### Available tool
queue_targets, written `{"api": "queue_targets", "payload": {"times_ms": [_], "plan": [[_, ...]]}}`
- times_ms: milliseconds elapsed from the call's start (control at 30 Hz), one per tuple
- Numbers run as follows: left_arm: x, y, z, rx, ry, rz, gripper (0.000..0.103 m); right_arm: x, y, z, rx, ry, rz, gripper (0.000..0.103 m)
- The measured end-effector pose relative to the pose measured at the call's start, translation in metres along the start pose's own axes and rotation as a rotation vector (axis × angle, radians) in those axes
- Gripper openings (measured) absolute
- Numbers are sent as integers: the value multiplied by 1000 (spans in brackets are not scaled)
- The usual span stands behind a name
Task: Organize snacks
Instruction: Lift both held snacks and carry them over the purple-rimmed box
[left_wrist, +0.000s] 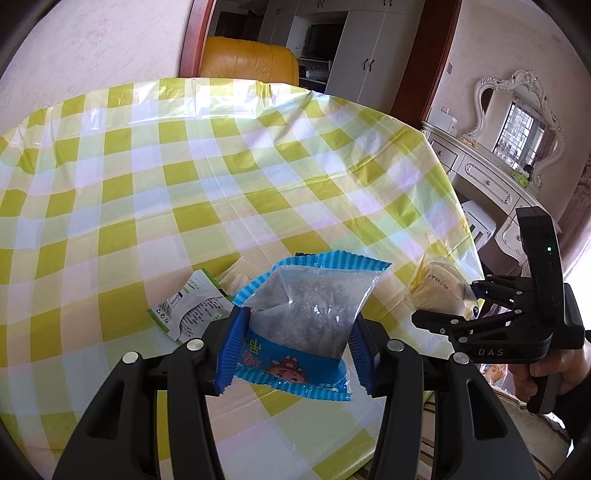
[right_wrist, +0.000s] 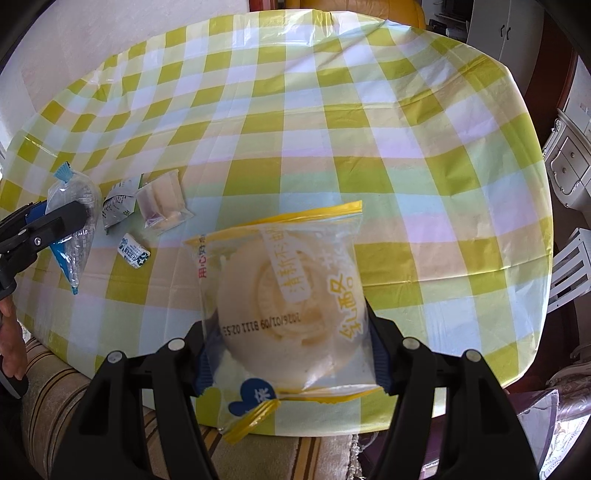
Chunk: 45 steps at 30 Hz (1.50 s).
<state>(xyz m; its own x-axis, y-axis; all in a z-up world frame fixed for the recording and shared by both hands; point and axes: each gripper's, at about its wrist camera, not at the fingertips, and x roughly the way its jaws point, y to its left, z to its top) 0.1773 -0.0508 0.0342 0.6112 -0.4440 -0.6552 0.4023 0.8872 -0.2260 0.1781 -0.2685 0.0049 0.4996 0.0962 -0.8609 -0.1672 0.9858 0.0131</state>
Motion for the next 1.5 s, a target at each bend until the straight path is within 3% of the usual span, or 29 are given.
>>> {"api": "queue_targets", "payload": {"times_ms": [333,1133,1500], "plan": [[1,-29,-3,35,12,-38,50,-16,-17,-13,43,-17,-23,65],[29,-94,-5,131,113,-67,50,-41,-72,-52,135,-55,-223,65],[41,-133,-7,204,153,-83,50,-43,-100,-73,187,-54,-240,65]]}}
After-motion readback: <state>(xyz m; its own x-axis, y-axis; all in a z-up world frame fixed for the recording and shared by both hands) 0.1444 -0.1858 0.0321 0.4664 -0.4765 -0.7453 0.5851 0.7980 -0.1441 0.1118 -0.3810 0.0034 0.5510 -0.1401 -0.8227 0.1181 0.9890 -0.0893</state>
